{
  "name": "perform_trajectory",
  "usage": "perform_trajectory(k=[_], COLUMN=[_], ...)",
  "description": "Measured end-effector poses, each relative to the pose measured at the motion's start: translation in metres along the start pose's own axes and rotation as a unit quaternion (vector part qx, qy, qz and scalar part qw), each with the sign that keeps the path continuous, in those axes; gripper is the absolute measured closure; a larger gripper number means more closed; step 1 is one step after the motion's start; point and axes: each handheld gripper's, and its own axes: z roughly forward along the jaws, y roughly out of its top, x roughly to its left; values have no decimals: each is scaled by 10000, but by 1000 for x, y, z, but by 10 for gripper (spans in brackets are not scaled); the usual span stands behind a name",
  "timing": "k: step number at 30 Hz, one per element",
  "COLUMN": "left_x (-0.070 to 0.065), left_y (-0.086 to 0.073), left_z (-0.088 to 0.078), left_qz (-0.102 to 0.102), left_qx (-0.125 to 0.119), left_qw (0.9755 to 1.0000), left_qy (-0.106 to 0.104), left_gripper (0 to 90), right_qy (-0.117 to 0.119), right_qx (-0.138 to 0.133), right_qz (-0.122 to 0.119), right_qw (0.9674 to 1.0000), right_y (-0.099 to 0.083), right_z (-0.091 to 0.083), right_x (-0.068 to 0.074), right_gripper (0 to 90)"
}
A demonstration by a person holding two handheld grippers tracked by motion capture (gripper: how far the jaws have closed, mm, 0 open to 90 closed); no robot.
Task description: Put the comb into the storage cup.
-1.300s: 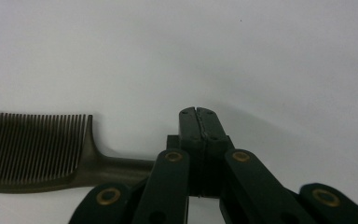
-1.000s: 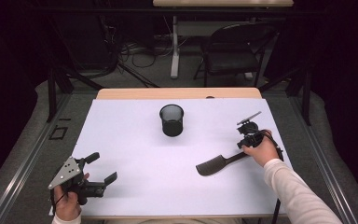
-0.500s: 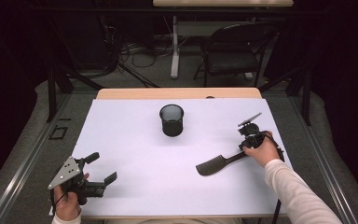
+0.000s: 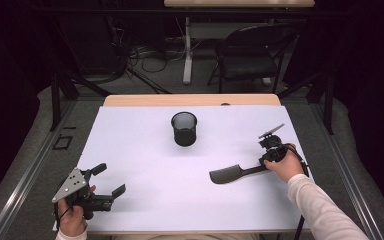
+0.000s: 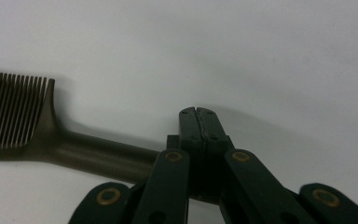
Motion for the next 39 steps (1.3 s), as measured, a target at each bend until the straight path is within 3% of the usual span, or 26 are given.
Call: perform_trajectory(k=[1, 6, 7, 8, 9, 10, 19, 20, 28, 30, 33, 36, 39], left_x=[0, 0, 0, 0, 0, 0, 0, 0, 0, 0, 0, 0, 0], left_y=[0, 0, 0, 0, 0, 0, 0, 0, 0, 0, 0, 0, 0], left_z=[0, 0, 0, 0, 0, 0, 0, 0, 1, 0, 0, 0, 0], left_qz=[3, 1, 0, -2, -7, -5, -6, -7, 2, 0, -9, -6, -5], left_qx=[5, 10, 10, 10, 8, 7, 9, 10, 14, 13, 17, 11, 10], left_qw=[10000, 10000, 10000, 10000, 10000, 10000, 10000, 10000, 10000, 10000, 10000, 10000, 10000], left_qy=[9, 11, 14, 14, 16, 17, 17, 21, 2, 5, 24, 7, 4], left_gripper=[4, 4, 4, 4, 4, 4, 4, 4, 4, 4, 4, 4, 4], right_qy=[155, 104, 181, 188, 124, 168, 158, 214, 171, 236, 198, 324, 235], right_qx=[-341, -197, -390, -400, -235, -323, -145, -236, -69, -196, -50, -320, -2], right_qz=[53, 49, 81, 48, 4, 26, 16, 37, -60, -61, -49, 5, -15], right_qw=[9993, 9997, 9990, 9990, 9996, 9993, 9998, 9995, 9998, 9995, 9998, 9990, 9997], right_y=[-3, -5, -7, -7, -7, -8, -12, -13, -17, -19, -20, -23, -23], right_z=[4, 1, 3, 3, 0, 1, -1, 0, -3, -1, -3, 1, -5], right_x=[0, 1, 1, 1, 1, 1, 5, 6, 10, 9, 10, 11, 12], right_gripper=[900, 900, 900, 900, 900, 900, 900, 900, 900, 900, 900, 900, 900])
